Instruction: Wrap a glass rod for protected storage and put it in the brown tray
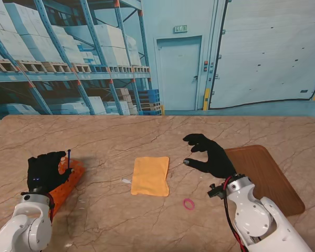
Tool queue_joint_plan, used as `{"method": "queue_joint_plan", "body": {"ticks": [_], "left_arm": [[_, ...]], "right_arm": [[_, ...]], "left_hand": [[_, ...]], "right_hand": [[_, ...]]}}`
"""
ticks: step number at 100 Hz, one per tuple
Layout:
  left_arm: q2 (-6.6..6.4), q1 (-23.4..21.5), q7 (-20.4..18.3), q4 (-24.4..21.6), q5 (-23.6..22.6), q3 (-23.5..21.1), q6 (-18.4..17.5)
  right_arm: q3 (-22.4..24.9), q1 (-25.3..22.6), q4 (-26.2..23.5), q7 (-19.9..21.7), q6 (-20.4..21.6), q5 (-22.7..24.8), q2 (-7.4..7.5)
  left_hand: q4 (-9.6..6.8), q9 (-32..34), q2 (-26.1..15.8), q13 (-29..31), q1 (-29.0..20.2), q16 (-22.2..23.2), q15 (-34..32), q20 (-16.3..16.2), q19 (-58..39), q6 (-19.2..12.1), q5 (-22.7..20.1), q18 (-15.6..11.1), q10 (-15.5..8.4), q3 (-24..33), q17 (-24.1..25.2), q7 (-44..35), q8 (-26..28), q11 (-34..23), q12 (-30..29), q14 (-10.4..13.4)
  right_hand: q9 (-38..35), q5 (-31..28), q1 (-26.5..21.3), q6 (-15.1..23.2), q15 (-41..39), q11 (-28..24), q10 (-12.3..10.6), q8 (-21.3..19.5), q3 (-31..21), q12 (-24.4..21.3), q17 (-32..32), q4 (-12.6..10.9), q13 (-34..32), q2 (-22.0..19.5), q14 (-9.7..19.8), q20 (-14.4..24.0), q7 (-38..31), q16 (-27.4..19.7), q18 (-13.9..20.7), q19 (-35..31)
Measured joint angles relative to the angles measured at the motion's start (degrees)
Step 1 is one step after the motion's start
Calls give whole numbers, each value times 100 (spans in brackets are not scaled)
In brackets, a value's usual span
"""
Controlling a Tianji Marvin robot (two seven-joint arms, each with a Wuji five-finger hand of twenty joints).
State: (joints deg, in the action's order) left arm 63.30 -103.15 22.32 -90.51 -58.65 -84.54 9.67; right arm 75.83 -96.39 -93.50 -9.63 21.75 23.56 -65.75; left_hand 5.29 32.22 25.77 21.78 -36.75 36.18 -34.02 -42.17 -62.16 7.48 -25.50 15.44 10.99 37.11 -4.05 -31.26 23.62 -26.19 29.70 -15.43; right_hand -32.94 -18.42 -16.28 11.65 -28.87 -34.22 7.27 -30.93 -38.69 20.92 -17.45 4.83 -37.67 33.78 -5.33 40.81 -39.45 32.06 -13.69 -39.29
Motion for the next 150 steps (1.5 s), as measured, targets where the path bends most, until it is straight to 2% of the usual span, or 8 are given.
{"method": "queue_joint_plan", "body": {"ticks": [40, 54, 62, 76, 105, 110, 132, 150], "left_arm": [[51, 108, 183, 209, 191, 80, 0], [57, 157, 230, 270, 242, 126, 2], [69, 192, 286, 316, 300, 154, 12], [94, 213, 320, 333, 357, 161, 38], [121, 299, 346, 463, 603, 259, 94], [136, 318, 347, 495, 706, 268, 94], [173, 360, 461, 611, 721, 302, 135], [181, 380, 524, 651, 729, 322, 144]], "right_arm": [[-2, 5, 11, -2, 1, 8, 3], [-4, 5, 11, -8, -7, 10, 3], [-6, 5, 11, -12, -14, 12, 3], [-11, 5, 11, -13, -28, 17, 3], [-13, 2, 7, -7, -33, 16, 3], [-11, 1, 5, -16, -32, 20, 3], [-11, 1, 3, -13, -33, 22, 3], [-15, 3, 3, 7, -33, 10, 4]], "left_hand": [[0, 122, 0, 26, -6, 68, -160, 10, -74, -198, -612, -27, -91, 265, 4, -369, 147, -519, 583, 31], [1, 125, 0, 26, -446, 128, -230, 10, -76, -387, -790, -43, -100, 278, 4, -533, 149, -711, 775, 44], [188, 125, -3, 26, -730, 137, -258, 10, -78, -532, -791, -44, -149, 278, 4, -726, 149, -794, 853, 60], [189, 125, 51, 26, -1068, 141, -307, 10, -78, -632, -923, -62, -165, 247, 4, -906, 135, -805, 867, 99], [190, 140, 49, 26, -1075, 209, -372, 10, -78, -677, -925, -54, -165, 176, 4, -1018, 73, -937, 1003, 99], [190, 167, 49, 26, -1083, 212, -395, 10, -78, -677, -1074, -48, -165, 118, 5, -1055, 67, -992, 1013, 99], [190, 397, 49, 36, -1266, 217, -493, 62, -78, -677, -1075, -8, -165, 54, 5, -1347, -76, -1129, 1998, 94], [190, 646, 50, 91, -1333, 219, -540, 99, -83, -677, -1322, 23, -165, 46, 5, -1430, -103, -1141, 2279, 64]], "right_hand": [[0, 0, 0, -3, 0, 0, 0, 0, -2, 0, 0, 0, 0, 0, 0, 0, 0, 1, 0, 0], [0, 0, 0, -3, 0, 0, 0, 0, -2, 0, 0, 0, 0, 0, -1, 0, 0, 1, 0, 0], [0, 0, 0, -4, 0, 0, 1, 0, -3, 0, 0, 0, 0, 0, -1, 0, 0, 1, 0, 0], [0, 0, 0, -4, -1, 0, 1, 0, -3, 0, 0, 0, 0, 0, -1, 0, 0, 1, 0, 0], [0, -44, 0, -5, -1, 0, 1, 0, -3, 0, 0, 0, 0, 0, -1, 0, 1, 1, 0, 0], [0, -56, 0, -5, -1, 0, 1, 0, -4, 0, 0, 0, 0, 0, -1, 0, 4, 1, 0, 0], [0, -56, 0, -6, -1, 0, 1, 0, -5, 0, 0, 0, 0, 0, -2, 0, 4, 1, 0, 0], [0, -56, 0, -6, -1, 0, 1, 0, -5, 0, 0, 0, 0, 0, -2, 0, 4, 1, 0, 0]]}}
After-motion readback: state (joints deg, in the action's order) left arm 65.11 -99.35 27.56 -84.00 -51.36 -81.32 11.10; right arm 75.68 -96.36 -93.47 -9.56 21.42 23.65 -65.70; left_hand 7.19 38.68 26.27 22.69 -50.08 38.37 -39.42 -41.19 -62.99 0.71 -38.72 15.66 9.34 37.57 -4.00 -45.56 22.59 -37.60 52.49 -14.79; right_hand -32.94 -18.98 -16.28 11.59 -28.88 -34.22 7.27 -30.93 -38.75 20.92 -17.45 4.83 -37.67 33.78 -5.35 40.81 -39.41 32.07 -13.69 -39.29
